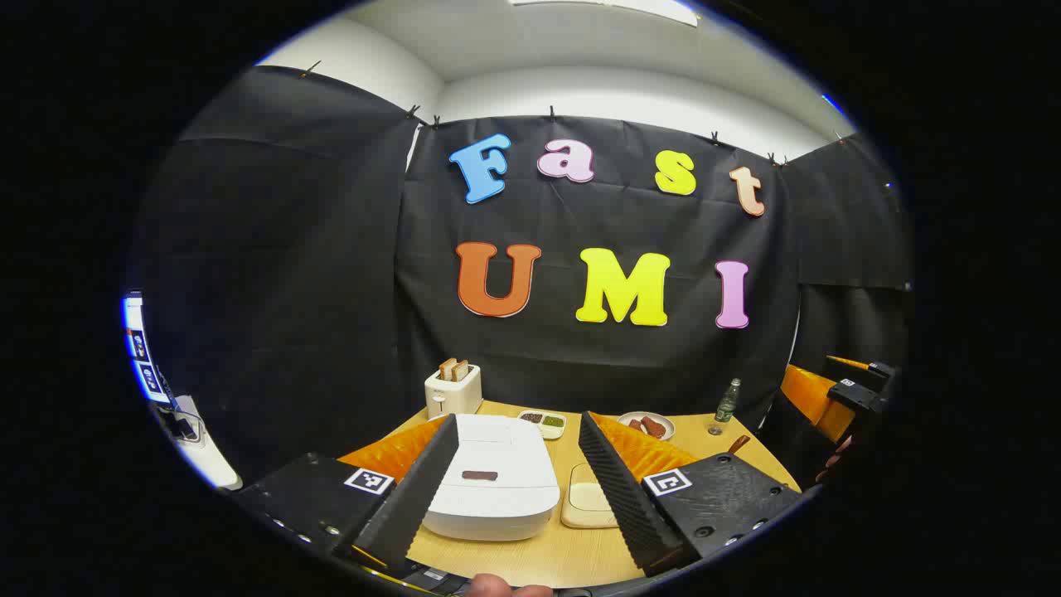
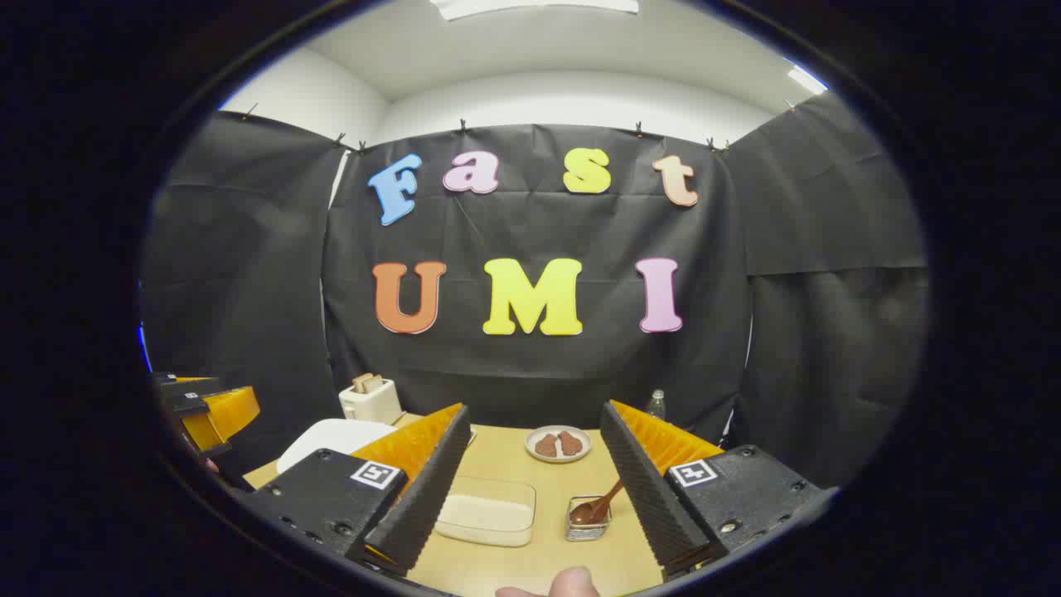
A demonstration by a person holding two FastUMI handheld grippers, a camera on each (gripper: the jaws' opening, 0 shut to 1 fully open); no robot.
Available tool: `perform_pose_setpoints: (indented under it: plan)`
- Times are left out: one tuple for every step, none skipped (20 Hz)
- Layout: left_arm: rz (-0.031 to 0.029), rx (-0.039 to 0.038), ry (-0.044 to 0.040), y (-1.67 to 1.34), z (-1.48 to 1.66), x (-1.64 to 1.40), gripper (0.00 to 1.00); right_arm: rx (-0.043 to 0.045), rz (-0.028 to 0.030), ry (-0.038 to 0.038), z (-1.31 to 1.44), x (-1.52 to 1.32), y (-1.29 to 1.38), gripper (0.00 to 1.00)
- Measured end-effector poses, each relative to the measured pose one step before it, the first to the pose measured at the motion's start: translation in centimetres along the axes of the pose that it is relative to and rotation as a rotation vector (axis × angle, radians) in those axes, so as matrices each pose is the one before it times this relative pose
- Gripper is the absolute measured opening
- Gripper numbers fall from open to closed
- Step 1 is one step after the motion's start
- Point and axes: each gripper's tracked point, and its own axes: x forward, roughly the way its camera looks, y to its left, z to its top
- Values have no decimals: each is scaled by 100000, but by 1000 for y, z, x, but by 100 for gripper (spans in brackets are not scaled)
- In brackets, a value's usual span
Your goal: Close the left gripper, press the button to open the rice cooker; take a wooden spoon from the chopstick holder with the right hand, scoop a spoonful of rice and pour it into the rice cooker, then put the wooden spoon back into the chopstick holder.
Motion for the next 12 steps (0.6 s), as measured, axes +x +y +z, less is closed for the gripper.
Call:
perform_pose_setpoints:
  plan:
    - [-57,-25,-8,-48,-72,8,94,226,140,54,54,-29,-21,99]
    - [-69,-90,40,-121,55,-145,94,188,-18,-41,5,-11,40,99]
    - [-127,-67,-27,-44,62,1,94,70,-53,-91,49,-61,-70,100]
    - [-114,131,-85,-55,14,-15,94,3,-50,-164,-92,-132,-131,100]
    - [15,287,52,21,-138,75,94,110,53,-12,51,-58,-14,100]
    - [-143,434,69,-51,-52,-127,94,143,92,-84,-30,-54,45,100]
    - [-278,406,137,-86,-48,-52,94,211,-30,147,53,-11,-41,100]
    - [-303,259,169,-87,-47,-161,94,257,-12,116,-140,-111,-171,100]
    - [-197,64,137,-29,-85,-36,94,314,-103,145,9,-54,-112,100]
    - [-247,-213,-49,-65,-90,-36,94,178,-45,153,-80,-87,-77,99]
    - [-132,-346,-81,-131,44,-80,94,91,-29,7,-45,-99,-56,100]
    - [-93,-160,-317,-61,16,-12,94,-169,-19,-40,58,-17,-74,100]
